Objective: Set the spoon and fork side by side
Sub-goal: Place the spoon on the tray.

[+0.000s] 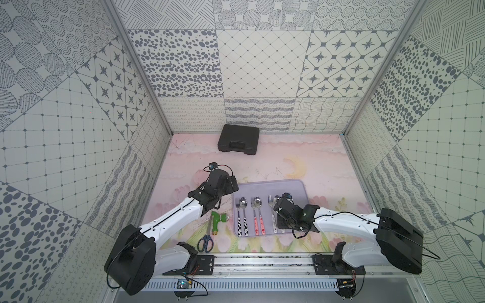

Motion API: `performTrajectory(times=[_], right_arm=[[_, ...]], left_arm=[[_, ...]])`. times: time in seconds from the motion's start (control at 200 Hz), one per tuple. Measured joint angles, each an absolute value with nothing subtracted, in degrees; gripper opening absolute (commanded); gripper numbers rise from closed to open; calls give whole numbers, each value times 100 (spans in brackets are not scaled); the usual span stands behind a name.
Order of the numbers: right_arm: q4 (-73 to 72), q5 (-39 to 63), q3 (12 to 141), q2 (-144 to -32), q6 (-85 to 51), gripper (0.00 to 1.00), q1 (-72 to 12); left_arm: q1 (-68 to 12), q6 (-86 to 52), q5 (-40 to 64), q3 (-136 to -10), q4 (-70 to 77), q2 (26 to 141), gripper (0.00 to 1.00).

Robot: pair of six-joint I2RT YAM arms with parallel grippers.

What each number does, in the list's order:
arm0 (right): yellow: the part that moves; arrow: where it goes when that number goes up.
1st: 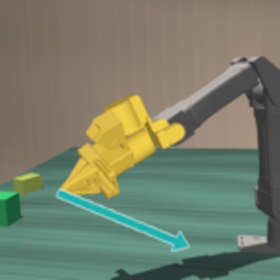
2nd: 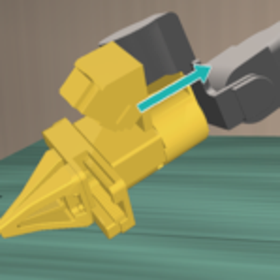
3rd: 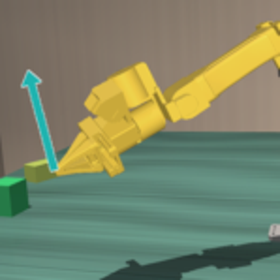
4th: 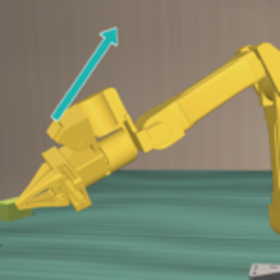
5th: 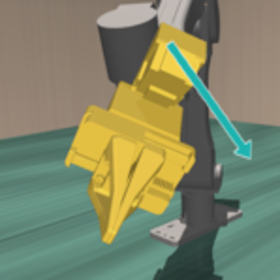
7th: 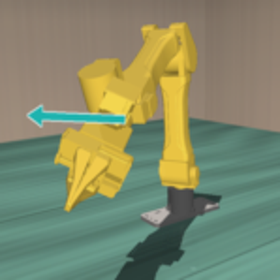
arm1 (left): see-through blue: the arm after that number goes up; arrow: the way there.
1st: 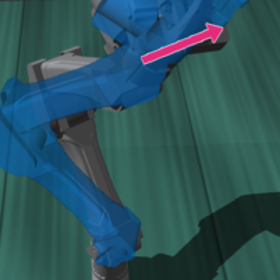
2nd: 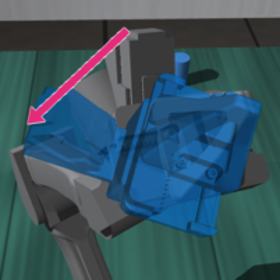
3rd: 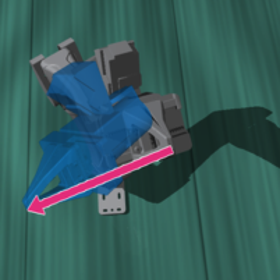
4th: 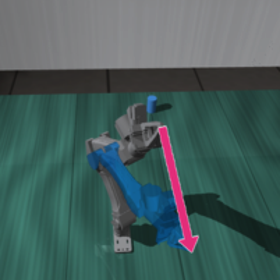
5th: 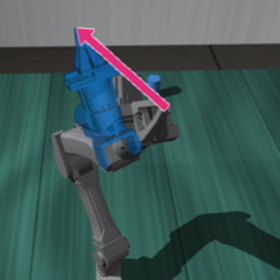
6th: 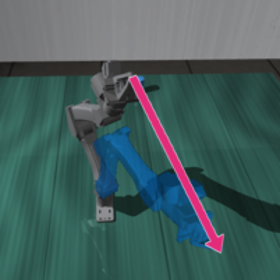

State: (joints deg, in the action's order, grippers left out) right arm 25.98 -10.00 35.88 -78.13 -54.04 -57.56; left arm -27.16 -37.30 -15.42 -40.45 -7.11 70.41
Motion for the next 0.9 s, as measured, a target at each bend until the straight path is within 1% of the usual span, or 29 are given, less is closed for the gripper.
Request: performTrajectory(times=[0.715, 0.81, 0.895], right_arm=[[2486, -996, 3551, -7797, -5406, 5, -5806], [2482, -996, 3551, -7797, -5406, 9, -5811], [2480, -993, 3551, -7797, -5406, 15, -5813]], left_arm=[[-2716, -3730, -1542, -4042, -711, 7041, 100], [-2716, -3730, -1542, -4042, -711, 7041, 100], [-2716, -3730, -1542, -4042, -711, 7041, 99]])
